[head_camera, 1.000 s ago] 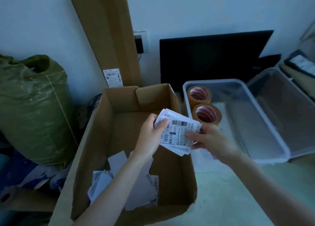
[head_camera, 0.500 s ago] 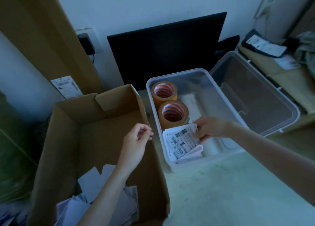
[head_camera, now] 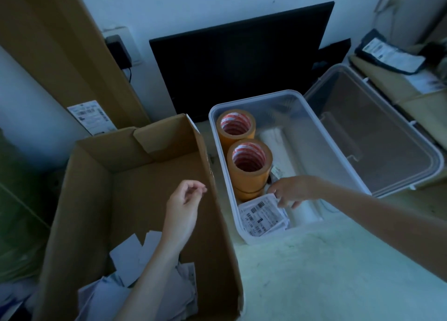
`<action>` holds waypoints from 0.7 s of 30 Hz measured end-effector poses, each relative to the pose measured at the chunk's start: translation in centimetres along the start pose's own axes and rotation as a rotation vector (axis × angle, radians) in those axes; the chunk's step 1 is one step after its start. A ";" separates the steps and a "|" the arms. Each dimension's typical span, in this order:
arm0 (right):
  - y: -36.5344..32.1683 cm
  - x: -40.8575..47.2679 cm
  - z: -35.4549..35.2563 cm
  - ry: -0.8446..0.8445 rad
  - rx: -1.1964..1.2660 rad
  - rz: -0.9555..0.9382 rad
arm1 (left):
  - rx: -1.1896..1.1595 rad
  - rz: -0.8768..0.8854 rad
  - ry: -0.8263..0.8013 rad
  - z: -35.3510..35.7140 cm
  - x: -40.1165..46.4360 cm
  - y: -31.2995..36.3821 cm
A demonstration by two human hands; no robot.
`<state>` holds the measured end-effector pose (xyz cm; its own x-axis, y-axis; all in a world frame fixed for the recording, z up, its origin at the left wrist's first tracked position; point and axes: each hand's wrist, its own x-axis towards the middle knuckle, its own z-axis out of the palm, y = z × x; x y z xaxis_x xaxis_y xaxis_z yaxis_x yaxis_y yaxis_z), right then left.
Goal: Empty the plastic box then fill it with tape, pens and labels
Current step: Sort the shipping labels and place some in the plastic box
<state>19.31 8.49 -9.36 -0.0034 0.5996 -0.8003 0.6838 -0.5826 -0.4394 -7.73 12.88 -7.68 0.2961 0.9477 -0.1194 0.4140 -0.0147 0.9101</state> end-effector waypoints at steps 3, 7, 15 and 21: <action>-0.3 -1.8 -0.6 0.082 0.054 -0.085 | 0.002 -0.002 -0.005 -0.3 -0.4 0.0; -0.8 -4.6 -0.4 0.181 0.300 -0.222 | -0.005 0.000 -0.011 -1.3 -1.1 0.2; -5.5 -10.3 3.1 0.267 0.519 -0.541 | 0.094 0.011 0.091 -5.5 -2.6 -0.8; -9.9 -11.0 8.3 0.287 0.657 -0.670 | 0.446 -0.268 0.033 -8.9 -3.2 -6.7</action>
<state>6.52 3.13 0.39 -0.0059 0.9774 -0.2112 0.0627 -0.2105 -0.9756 -19.12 12.82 -9.89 0.1051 0.9461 -0.3064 0.8002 0.1025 0.5909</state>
